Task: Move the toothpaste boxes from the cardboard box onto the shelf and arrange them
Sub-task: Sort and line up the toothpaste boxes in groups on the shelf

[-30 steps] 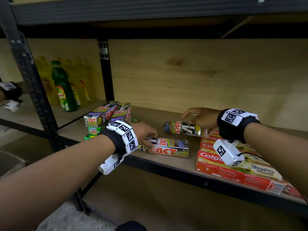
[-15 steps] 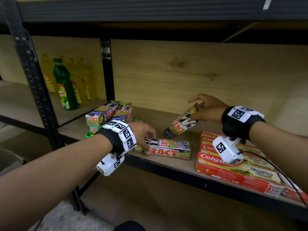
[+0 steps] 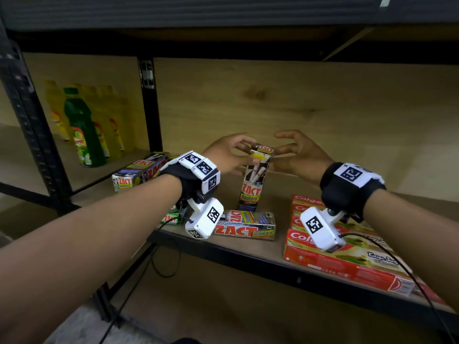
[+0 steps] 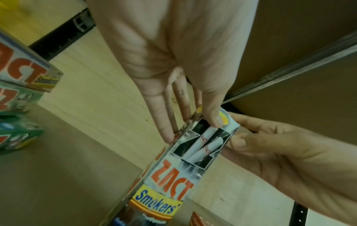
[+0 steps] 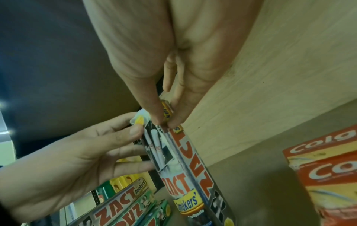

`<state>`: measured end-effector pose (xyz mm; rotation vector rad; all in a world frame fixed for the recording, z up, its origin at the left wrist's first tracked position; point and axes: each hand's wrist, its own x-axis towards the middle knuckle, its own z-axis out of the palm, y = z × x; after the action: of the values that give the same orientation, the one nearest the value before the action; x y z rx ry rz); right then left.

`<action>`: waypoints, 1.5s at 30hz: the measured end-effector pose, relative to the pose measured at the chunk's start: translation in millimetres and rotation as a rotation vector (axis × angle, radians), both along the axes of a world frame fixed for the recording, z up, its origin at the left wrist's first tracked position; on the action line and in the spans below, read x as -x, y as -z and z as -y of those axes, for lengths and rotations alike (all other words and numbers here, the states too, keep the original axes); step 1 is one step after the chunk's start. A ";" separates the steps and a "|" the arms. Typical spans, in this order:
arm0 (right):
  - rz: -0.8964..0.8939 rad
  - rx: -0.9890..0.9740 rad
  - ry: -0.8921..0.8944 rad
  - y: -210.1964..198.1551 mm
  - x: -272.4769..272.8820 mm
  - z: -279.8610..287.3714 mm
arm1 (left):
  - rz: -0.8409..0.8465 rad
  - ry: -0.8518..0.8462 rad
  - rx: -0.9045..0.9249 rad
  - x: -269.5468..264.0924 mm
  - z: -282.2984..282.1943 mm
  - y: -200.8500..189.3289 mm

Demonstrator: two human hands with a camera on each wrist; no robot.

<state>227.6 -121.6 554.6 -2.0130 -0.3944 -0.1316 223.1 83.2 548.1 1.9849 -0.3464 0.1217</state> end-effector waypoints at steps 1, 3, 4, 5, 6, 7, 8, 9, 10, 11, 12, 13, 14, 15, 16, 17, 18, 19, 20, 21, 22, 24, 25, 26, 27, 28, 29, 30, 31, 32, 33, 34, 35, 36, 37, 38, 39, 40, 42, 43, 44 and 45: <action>-0.016 0.010 0.007 2.4 -0.6 2.1 | 0.005 0.001 0.021 0.3 1.0 -1.5; -0.066 0.073 -0.004 10.8 -4.2 6.2 | 0.016 -0.013 0.053 0.6 1.1 -2.2; -0.105 0.129 -0.016 16.5 -5.3 6.7 | 0.022 -0.026 0.076 1.3 0.8 -2.6; -0.148 0.183 -0.036 22.3 -5.6 6.2 | 0.023 -0.042 0.113 0.8 -0.2 -2.5; -0.192 0.215 -0.055 27.9 -5.7 4.8 | 0.020 -0.060 0.172 0.5 -1.1 -3.1; -0.227 0.225 -0.074 32.5 -6.4 3.1 | 0.007 -0.082 0.255 -0.1 -1.8 -3.9; -0.236 0.230 -0.087 35.7 -6.5 0.9 | -0.010 -0.105 0.353 0.2 -2.0 -5.0; -0.229 0.242 -0.085 37.7 -7.3 -0.6 | -0.029 -0.130 0.448 0.4 -1.9 -5.2; -0.216 0.260 -0.080 37.4 -6.9 -2.2 | -0.047 -0.159 0.524 1.5 -1.9 -4.7; -0.207 0.276 -0.070 36.8 -7.5 -3.2 | -0.067 -0.191 0.578 2.1 -3.5 -2.4; -0.208 0.284 -0.074 36.0 -6.7 -3.9 | -0.095 -0.228 0.611 3.1 -5.3 1.5; -0.224 0.275 -0.083 36.1 -7.7 -4.5 | -0.139 -0.260 0.620 2.9 -8.9 6.7; -0.250 0.248 -0.096 37.3 -8.0 -5.3 | -0.188 -0.291 0.593 5.1 -11.8 11.7; -0.283 0.215 -0.113 38.2 -7.7 -6.4 | -0.237 -0.329 0.529 6.7 -15.7 17.5; -0.317 0.184 -0.125 38.9 -6.7 -7.9 | -0.278 -0.376 0.443 9.5 -18.0 22.3; -0.349 0.169 -0.131 40.1 -6.2 -9.2 | -0.314 -0.419 0.353 11.5 -20.2 27.9; -0.367 0.181 -0.130 40.7 -5.8 -11.1 | -0.344 -0.453 0.273 13.7 -21.5 33.4; -0.380 0.214 -0.117 41.4 -6.4 -12.5 | -0.366 -0.484 0.194 15.2 -22.4 39.3; -0.387 0.261 -0.100 41.3 -5.1 -14.9 | -0.380 -0.505 0.124 16.3 -22.6 44.5; -0.393 0.315 -0.084 41.5 -3.9 -17.0 | -0.382 -0.514 0.054 15.6 -22.2 49.0; -0.401 0.375 -0.073 42.8 -3.0 -18.9 | -0.376 -0.513 -0.036 14.4 -20.9 52.6; -0.405 0.485 -0.058 46.7 -3.0 -22.3 | -0.356 -0.527 -0.243 11.3 -18.6 56.5; -0.402 0.521 -0.055 47.7 -3.2 -23.6 | -0.341 -0.540 -0.326 9.1 -18.8 58.1; -0.403 0.540 -0.057 47.4 -1.5 -25.1 | -0.342 -0.543 -0.401 8.0 -18.3 57.5; -0.406 0.564 -0.074 46.7 0.4 -26.3 | -0.346 -0.527 -0.484 9.6 -19.0 56.8; -0.393 0.622 -0.104 45.1 2.9 -26.5 | -0.331 -0.481 -0.568 9.4 -19.3 56.2; -0.350 0.710 -0.144 43.7 4.5 -25.7 | -0.318 -0.449 -0.622 10.2 -20.6 58.9; -0.301 0.811 -0.184 42.6 7.6 -26.2 | -0.325 -0.417 -0.672 9.6 -21.6 60.3; -0.260 0.895 -0.228 42.7 10.1 -26.7 | -0.337 -0.382 -0.722 9.6 -22.9 62.2; -0.259 0.940 -0.268 43.4 12.1 -27.7 | -0.385 -0.379 -0.732 8.9 -23.1 62.3; -0.279 0.962 -0.295 45.2 12.2 -29.0 | -0.404 -0.387 -0.755 7.7 -22.8 62.1; -0.293 0.977 -0.317 46.4 12.9 -29.9 | -0.407 -0.386 -0.720 9.0 -23.6 60.2; -0.295 0.992 -0.331 48.5 12.7 -31.2 | -0.369 -0.354 -0.691 9.2 -26.7 59.1; -0.286 1.020 -0.328 50.0 12.7 -32.5 | -0.370 -0.297 -0.705 10.8 -30.5 57.8; -0.271 1.055 -0.315 50.8 12.9 -33.6 | -0.404 -0.225 -0.725 14.4 -35.7 55.3; -0.249 1.091 -0.306 49.9 14.3 -34.6 | -0.429 -0.132 -0.798 19.4 -36.8 50.5; -0.227 1.122 -0.300 47.8 16.7 -35.1 | -0.450 -0.065 -0.868 24.2 -36.9 48.3; -0.212 1.140 -0.288 46.2 18.6 -35.3 | -0.446 -0.008 -0.935 25.5 -37.3 46.5; -0.190 1.156 -0.280 44.4 20.1 -34.0 | -0.414 0.050 -0.995 24.2 -36.5 47.4; -0.187 1.167 -0.279 43.7 19.7 -34.9 | -0.397 0.046 -1.015 25.0 -35.7 48.7; -0.186 1.177 -0.284 42.8 19.1 -34.8 | -0.370 0.035 -1.029 23.5 -35.6 51.0; -0.190 1.191 -0.291 42.1 17.0 -35.4 | -0.327 0.023 -1.033 21.8 -35.3 52.2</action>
<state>210.6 -86.2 512.5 -3.0436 -0.7425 0.6145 201.3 118.5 495.9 2.9514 -0.2282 -0.4909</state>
